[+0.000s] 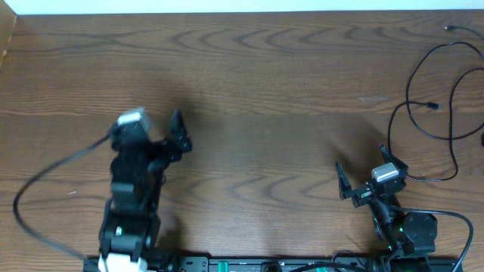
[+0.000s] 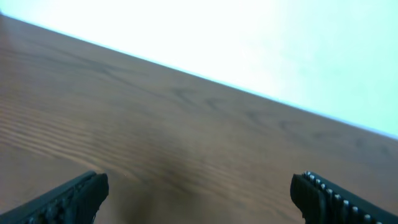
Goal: Untangle cables
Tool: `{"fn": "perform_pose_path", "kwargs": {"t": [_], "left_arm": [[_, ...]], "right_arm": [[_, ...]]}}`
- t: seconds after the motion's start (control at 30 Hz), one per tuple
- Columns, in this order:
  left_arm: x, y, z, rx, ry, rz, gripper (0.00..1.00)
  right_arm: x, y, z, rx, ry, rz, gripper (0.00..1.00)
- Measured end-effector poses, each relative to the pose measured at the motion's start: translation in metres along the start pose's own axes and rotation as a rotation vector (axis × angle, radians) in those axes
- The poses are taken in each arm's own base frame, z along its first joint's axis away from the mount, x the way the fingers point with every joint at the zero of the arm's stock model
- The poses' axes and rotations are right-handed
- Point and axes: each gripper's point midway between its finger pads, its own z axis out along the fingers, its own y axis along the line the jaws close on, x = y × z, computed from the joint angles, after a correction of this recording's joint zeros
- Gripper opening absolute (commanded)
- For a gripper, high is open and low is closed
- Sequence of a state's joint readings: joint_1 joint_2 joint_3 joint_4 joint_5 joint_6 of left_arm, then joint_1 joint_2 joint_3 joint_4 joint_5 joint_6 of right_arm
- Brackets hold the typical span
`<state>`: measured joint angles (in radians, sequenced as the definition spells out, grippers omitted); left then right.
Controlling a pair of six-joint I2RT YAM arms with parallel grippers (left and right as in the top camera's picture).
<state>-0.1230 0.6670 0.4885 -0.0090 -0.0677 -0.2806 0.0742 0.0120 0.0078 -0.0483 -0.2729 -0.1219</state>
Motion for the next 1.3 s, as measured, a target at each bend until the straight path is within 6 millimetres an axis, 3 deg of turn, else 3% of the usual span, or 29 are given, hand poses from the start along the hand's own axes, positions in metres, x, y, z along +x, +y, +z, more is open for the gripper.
{"fn": "perform_pose_path", "kwargs": {"t": [0.2, 0.47, 1.13, 1.3], "left_arm": [[0.01, 0.036, -0.027, -0.048, -0.122, -0.037, 1.0], [0.015, 0.057, -0.044, -0.083, -0.242, -0.054, 1.0], [0.062, 0.077, -0.036, -0.112, -0.237, -0.057, 1.0], [0.065, 0.078, -0.036, -0.119, -0.223, -0.056, 1.0]], "right_arm": [[0.0, 0.0, 0.0, 0.0, 0.0, 0.0, 0.99], [0.0, 0.0, 0.0, 0.0, 0.0, 0.0, 0.99], [0.0, 0.0, 0.0, 0.0, 0.0, 0.0, 0.99], [0.0, 0.0, 0.0, 0.0, 0.0, 0.0, 0.99]]}}
